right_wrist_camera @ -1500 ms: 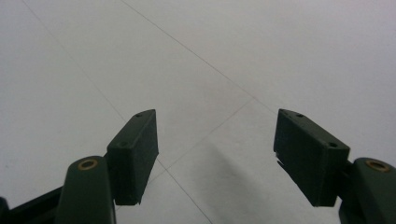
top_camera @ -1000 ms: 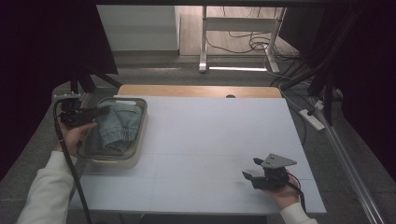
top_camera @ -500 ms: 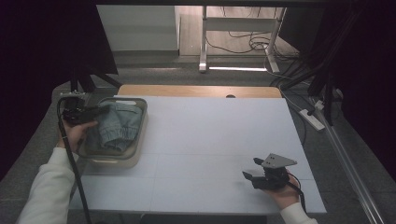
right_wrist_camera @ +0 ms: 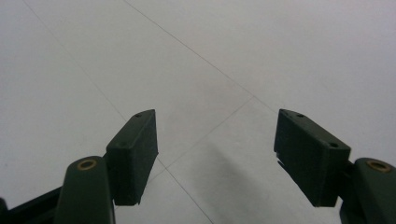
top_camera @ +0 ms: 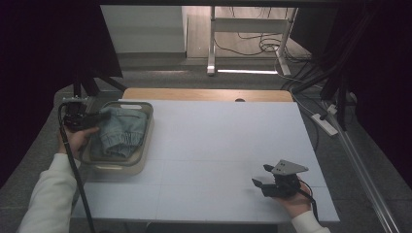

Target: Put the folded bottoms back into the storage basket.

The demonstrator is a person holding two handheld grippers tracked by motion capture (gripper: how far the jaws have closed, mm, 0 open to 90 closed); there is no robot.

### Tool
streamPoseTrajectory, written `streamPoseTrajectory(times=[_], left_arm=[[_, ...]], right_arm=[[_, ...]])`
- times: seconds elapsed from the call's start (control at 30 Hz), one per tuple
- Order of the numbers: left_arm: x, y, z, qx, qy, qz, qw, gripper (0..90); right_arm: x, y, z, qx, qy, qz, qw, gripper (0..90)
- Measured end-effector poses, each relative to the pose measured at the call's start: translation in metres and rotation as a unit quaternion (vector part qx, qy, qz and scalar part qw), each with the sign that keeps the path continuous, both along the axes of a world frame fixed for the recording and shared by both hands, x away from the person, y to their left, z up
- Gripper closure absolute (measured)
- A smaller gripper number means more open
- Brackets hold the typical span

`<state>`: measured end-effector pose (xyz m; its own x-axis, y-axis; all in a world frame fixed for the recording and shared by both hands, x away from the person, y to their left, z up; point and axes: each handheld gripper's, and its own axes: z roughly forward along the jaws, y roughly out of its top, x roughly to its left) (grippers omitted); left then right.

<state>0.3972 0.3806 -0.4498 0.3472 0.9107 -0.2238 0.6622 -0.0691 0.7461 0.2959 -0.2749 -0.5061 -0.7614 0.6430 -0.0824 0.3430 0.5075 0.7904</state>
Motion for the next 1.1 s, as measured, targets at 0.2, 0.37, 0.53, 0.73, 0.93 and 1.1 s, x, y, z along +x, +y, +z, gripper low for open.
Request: streamPoseTrajectory(times=[0.2,0.37,0.53,0.73,0.93,1.1], left_arm=[[0.003,-0.001,-0.003,0.012,0.008,0.004,0.9999,75.5],[0.005,-0.003,-0.004,0.021,0.012,0.006,0.9997,75.5],[0.007,-0.003,-0.006,0.019,0.016,0.005,0.9997,75.5],[0.006,-0.004,-0.007,0.018,0.015,0.005,0.9997,75.4],[0.002,-0.003,-0.003,0.018,0.003,0.01,0.9998,68.9],[-0.009,-0.001,0.012,0.023,-0.042,0.021,0.9986,50.5]], right_arm=[[0.0,0.0,0.0,0.004,0.002,0.0,1.0,30.1],[0.0,0.0,0.0,0.003,0.002,0.0,1.0,30.0],[0.0,0.0,0.0,0.001,0.003,0.002,1.0,30.0],[0.0,0.0,0.0,0.001,0.002,0.0,1.0,30.0],[0.0,0.0,0.001,0.006,0.005,0.001,1.0,30.0],[0.0,0.0,0.0,0.004,0.005,0.001,1.0,29.8]])
